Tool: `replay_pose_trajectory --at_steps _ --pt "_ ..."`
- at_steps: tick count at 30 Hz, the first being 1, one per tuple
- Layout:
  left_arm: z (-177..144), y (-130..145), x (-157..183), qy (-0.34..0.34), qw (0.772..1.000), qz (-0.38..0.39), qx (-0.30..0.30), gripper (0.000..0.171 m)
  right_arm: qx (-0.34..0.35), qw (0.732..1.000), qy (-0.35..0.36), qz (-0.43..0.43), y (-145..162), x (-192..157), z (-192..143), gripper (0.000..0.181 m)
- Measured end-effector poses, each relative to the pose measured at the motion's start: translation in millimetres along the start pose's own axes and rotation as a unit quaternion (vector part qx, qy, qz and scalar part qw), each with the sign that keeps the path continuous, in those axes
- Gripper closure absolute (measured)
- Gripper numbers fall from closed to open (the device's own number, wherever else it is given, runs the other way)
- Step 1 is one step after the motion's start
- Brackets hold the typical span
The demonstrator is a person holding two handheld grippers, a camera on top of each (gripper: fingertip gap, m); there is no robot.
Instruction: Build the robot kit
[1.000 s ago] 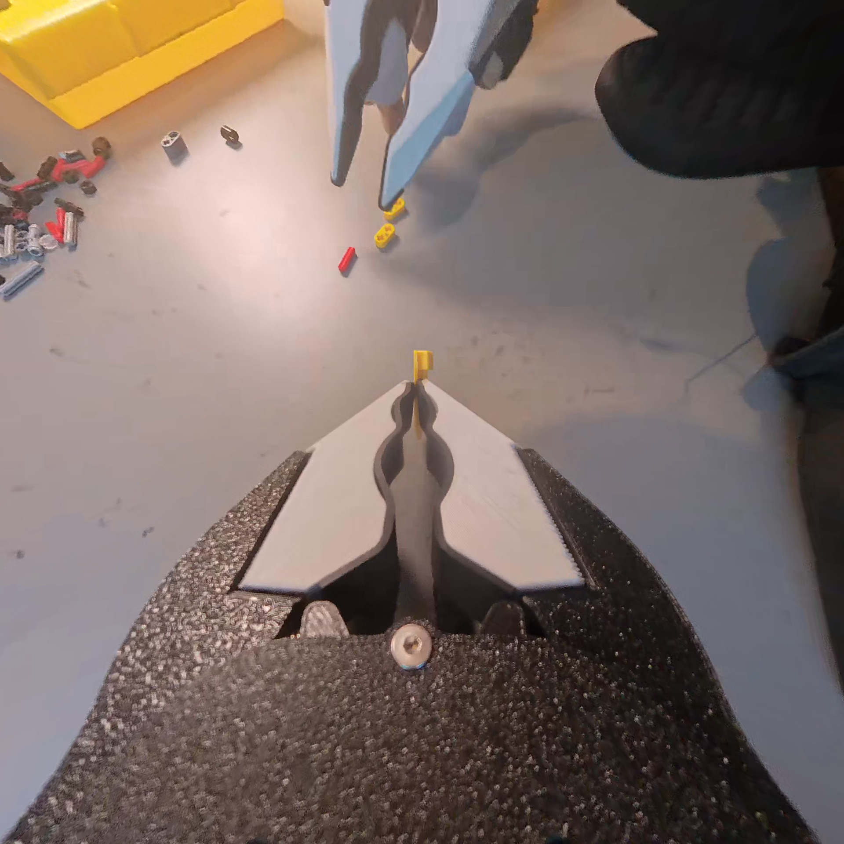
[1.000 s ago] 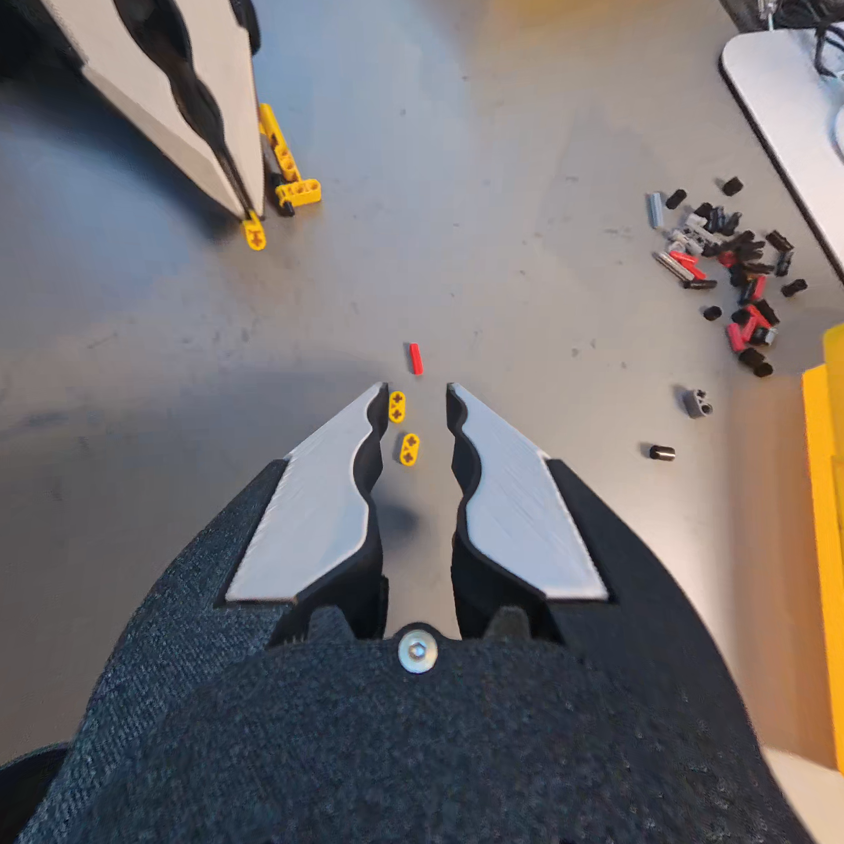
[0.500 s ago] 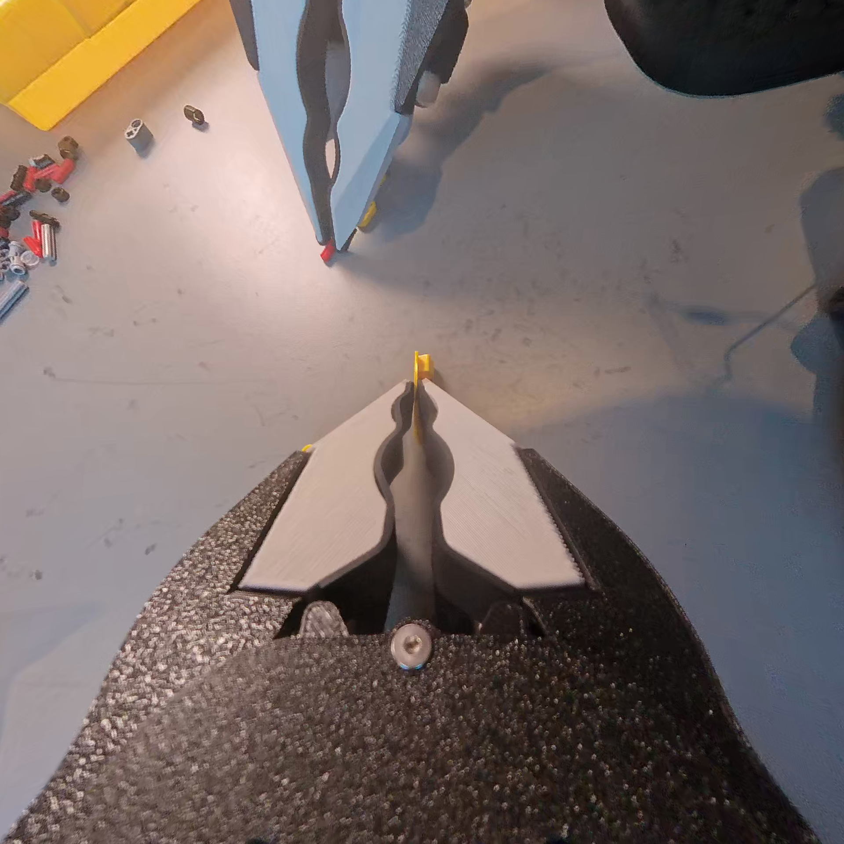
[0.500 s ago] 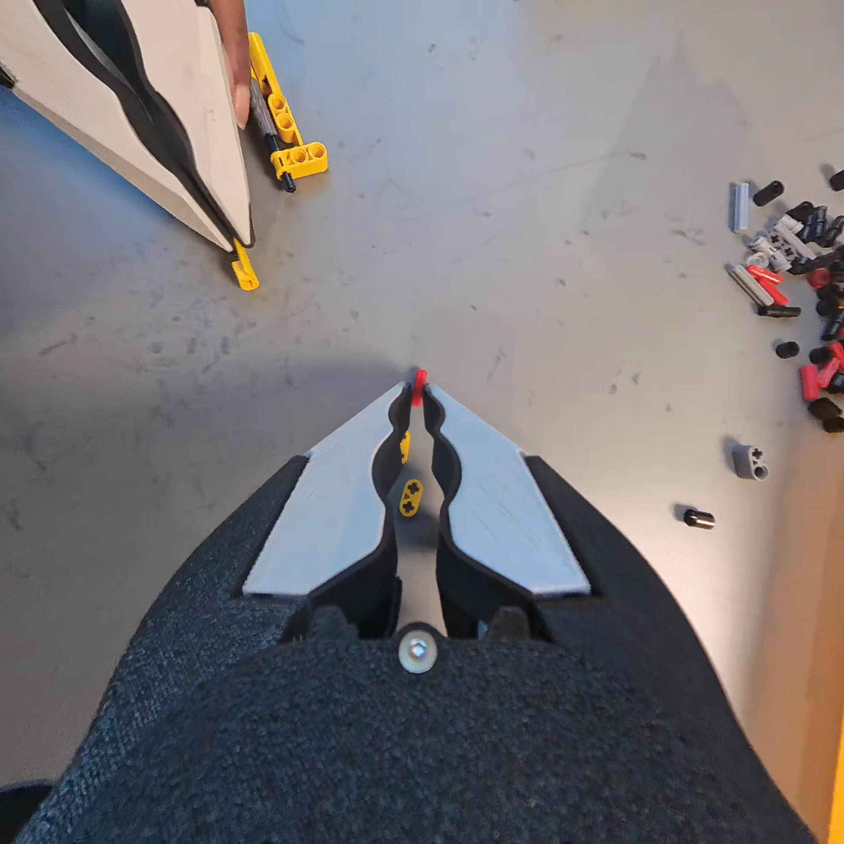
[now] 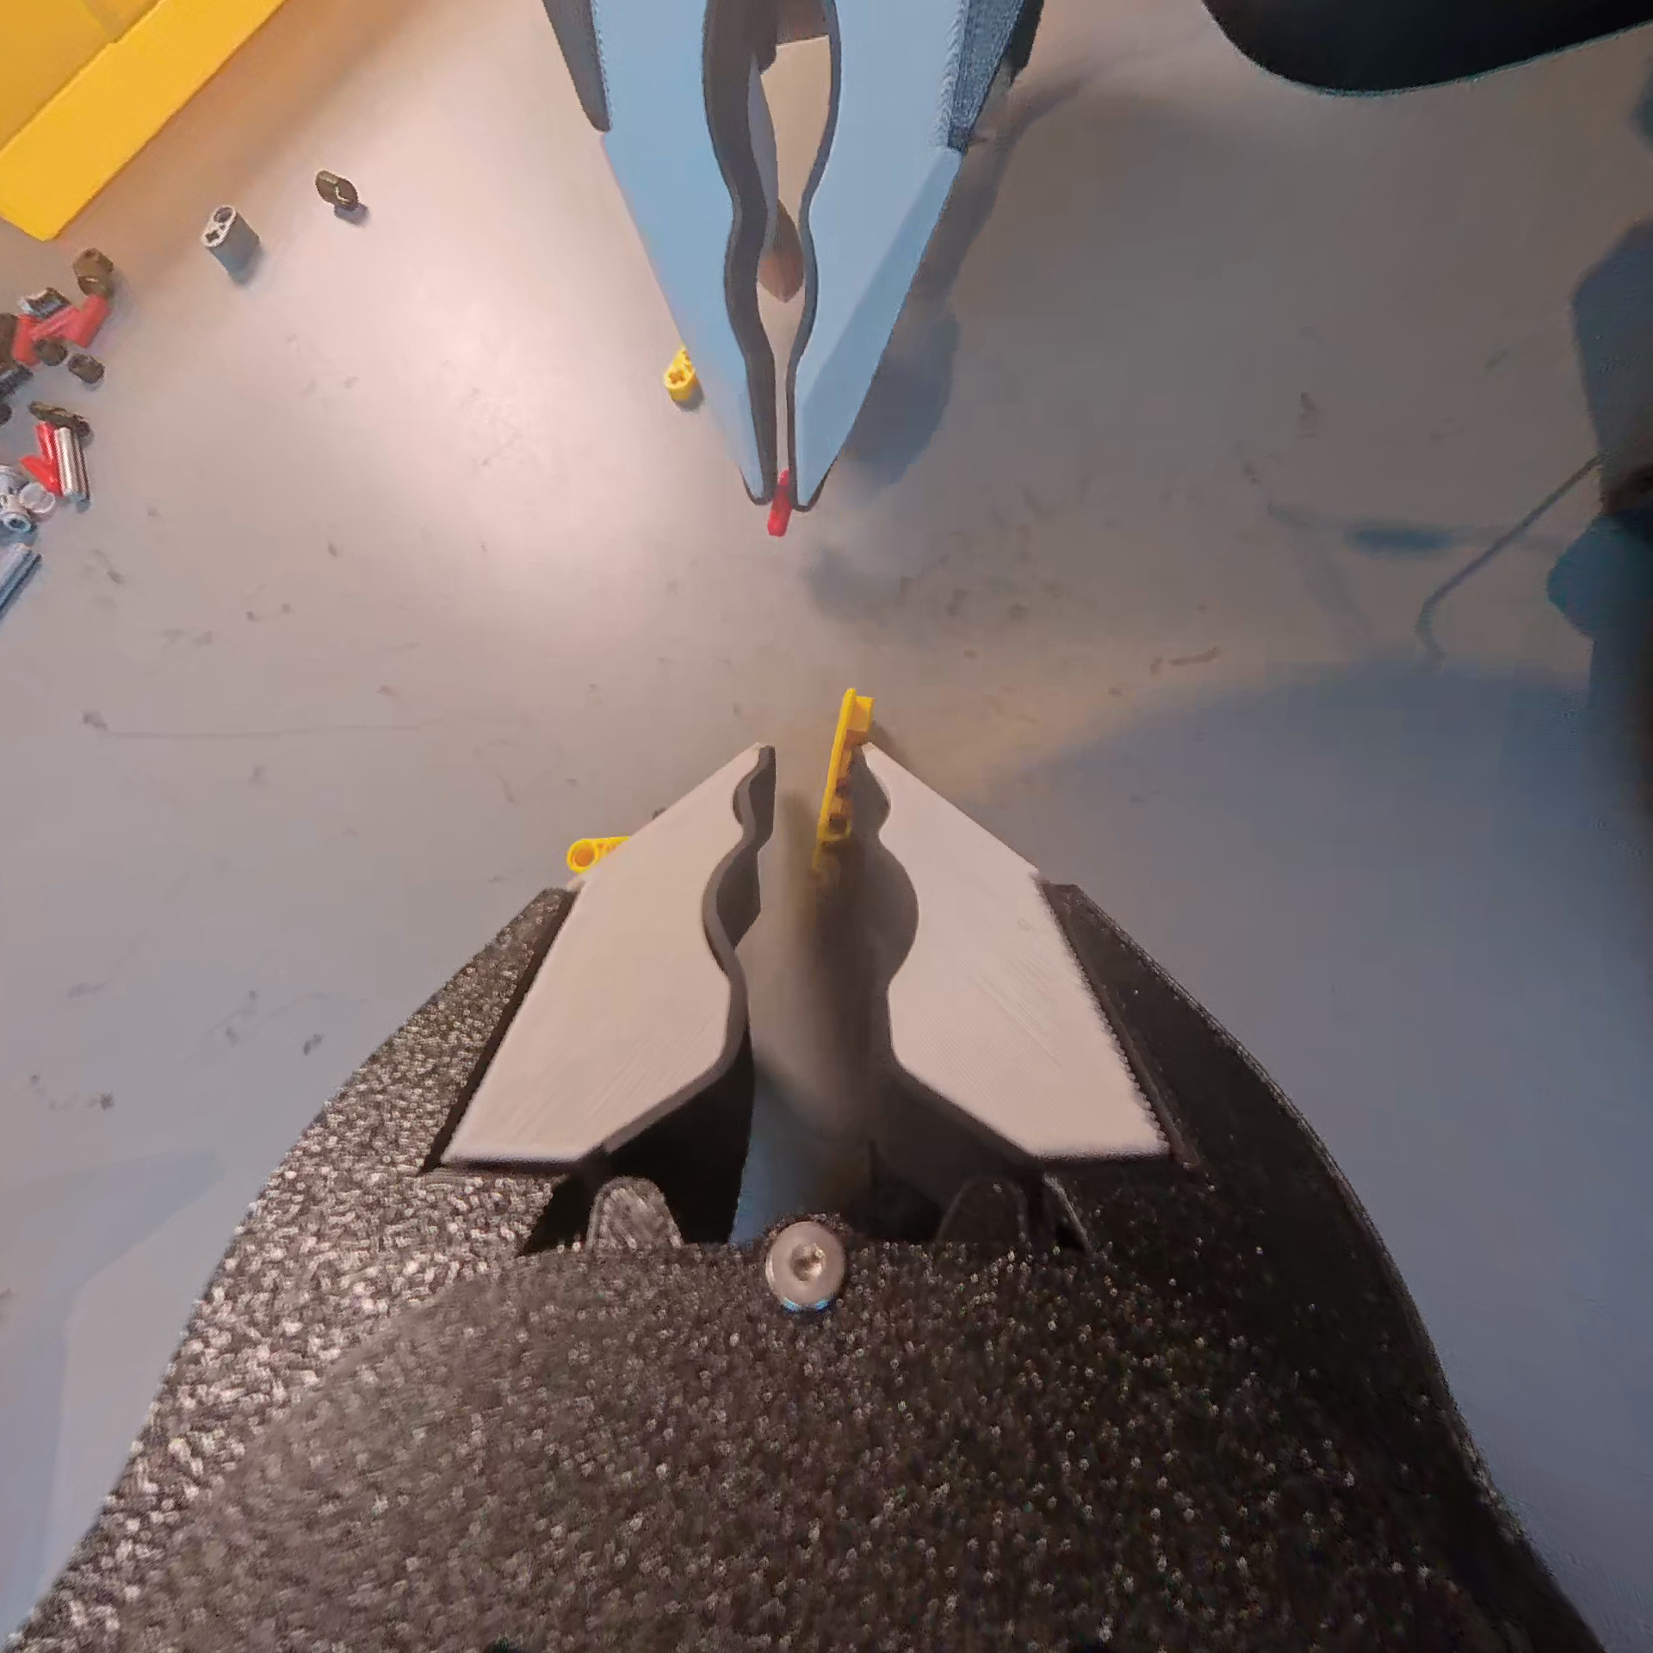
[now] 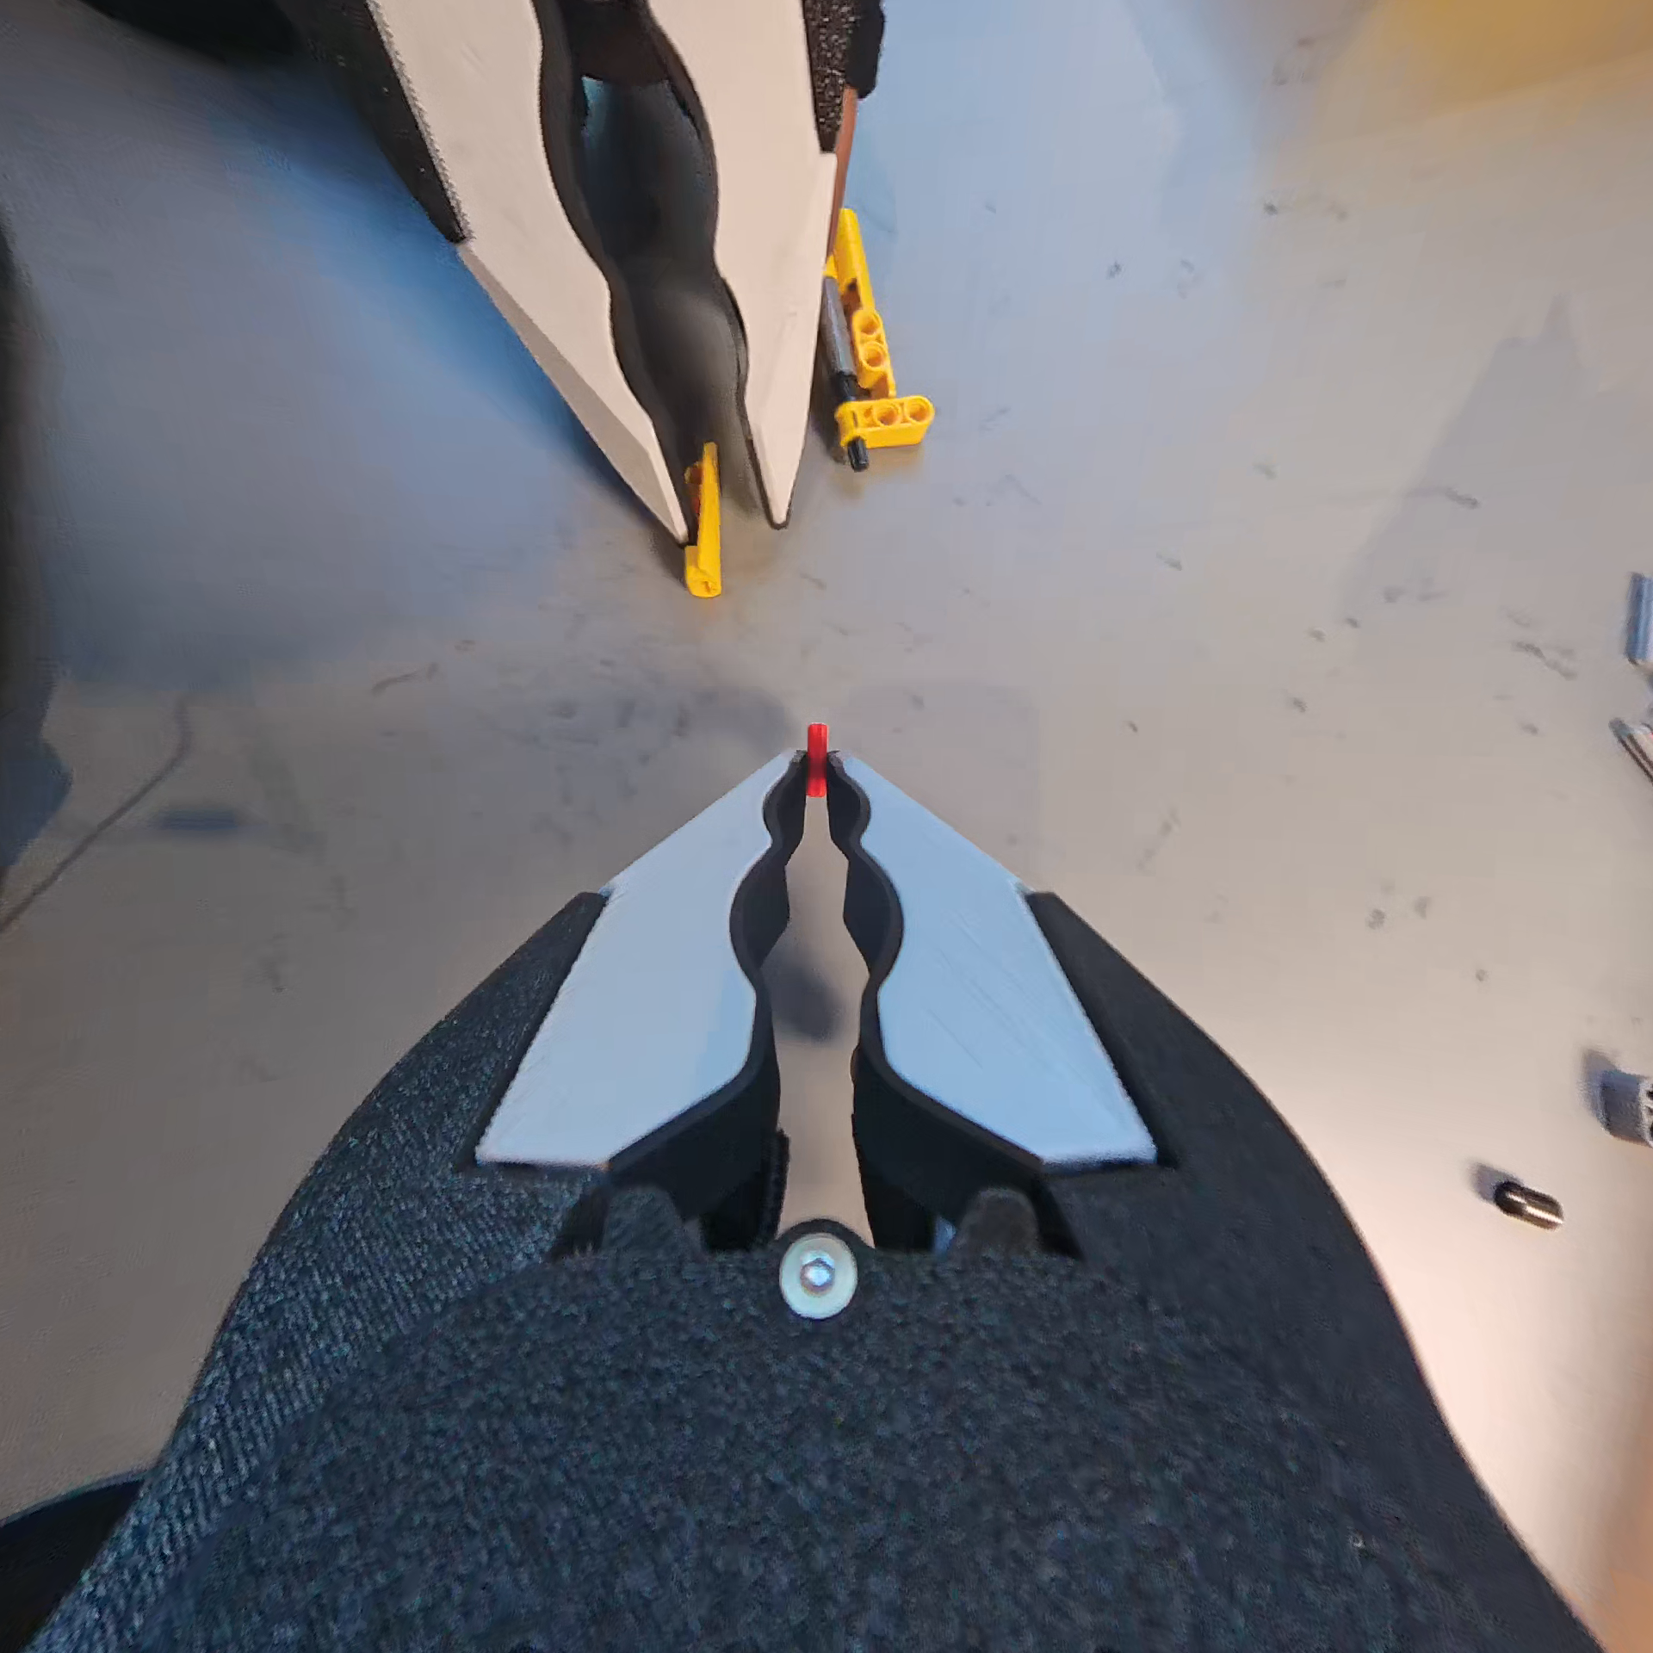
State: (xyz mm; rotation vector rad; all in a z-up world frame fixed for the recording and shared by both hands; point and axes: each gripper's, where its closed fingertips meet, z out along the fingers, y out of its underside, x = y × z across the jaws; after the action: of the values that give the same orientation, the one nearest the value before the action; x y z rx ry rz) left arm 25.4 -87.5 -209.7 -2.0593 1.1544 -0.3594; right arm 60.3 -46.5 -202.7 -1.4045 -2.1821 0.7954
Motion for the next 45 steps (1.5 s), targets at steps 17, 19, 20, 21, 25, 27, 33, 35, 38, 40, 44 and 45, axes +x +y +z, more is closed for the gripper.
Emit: replay_pose_trajectory --at_steps 17,19,20,21,25,27,33,35,38,40,44,45 --pt "-1.8 6.0 5.1 0.030 0.999 -0.032 -0.013 0.164 -0.025 0.999 -0.023 -0.019 3.2 -17.0 10.3 0.178" --pt "-2.0 6.7 5.5 0.030 0.999 -0.032 -0.014 0.165 -0.027 0.999 -0.024 -0.016 3.3 -16.9 10.4 0.177" --pt "-2.2 6.9 5.4 0.029 0.999 -0.030 -0.015 0.165 -0.028 0.999 -0.023 -0.015 3.4 -17.0 10.4 0.177" --pt "-2.1 6.9 5.4 0.027 0.999 -0.029 -0.016 0.165 -0.029 0.999 -0.023 -0.015 3.4 -16.9 10.5 0.177" --pt "-1.4 6.3 5.4 0.026 0.999 -0.028 -0.019 0.165 -0.029 0.999 -0.021 -0.016 3.2 -16.9 10.7 0.177" --pt "0.1 4.6 5.9 0.026 0.999 -0.028 -0.019 0.165 -0.027 0.999 -0.020 -0.018 2.5 -16.8 11.0 0.177" --pt "3.6 -5.9 11.7 0.046 0.997 -0.057 0.001 0.165 -0.013 0.999 -0.017 -0.027 -2.7 -18.0 13.6 0.178" --pt "6.0 -3.8 11.7 0.045 0.997 -0.057 -0.005 0.166 -0.014 0.999 -0.017 -0.029 -2.6 -18.6 14.0 0.178" --pt "8.1 -5.0 11.8 0.045 0.997 -0.060 -0.007 0.166 -0.015 0.999 -0.020 -0.032 -3.8 -20.9 15.3 0.178" --pt "8.9 -5.9 11.4 0.047 0.997 -0.069 -0.005 0.166 -0.017 0.999 -0.019 -0.036 -4.1 -21.3 15.9 0.178" --pt "10.1 -6.8 10.2 0.047 0.996 -0.078 0.000 0.166 -0.019 0.999 -0.018 -0.035 -4.2 -21.4 16.2 0.178" --pt "10.3 -7.1 10.1 0.049 0.996 -0.080 0.000 0.166 -0.020 0.999 -0.018 -0.035 -4.4 -21.4 16.3 0.178"
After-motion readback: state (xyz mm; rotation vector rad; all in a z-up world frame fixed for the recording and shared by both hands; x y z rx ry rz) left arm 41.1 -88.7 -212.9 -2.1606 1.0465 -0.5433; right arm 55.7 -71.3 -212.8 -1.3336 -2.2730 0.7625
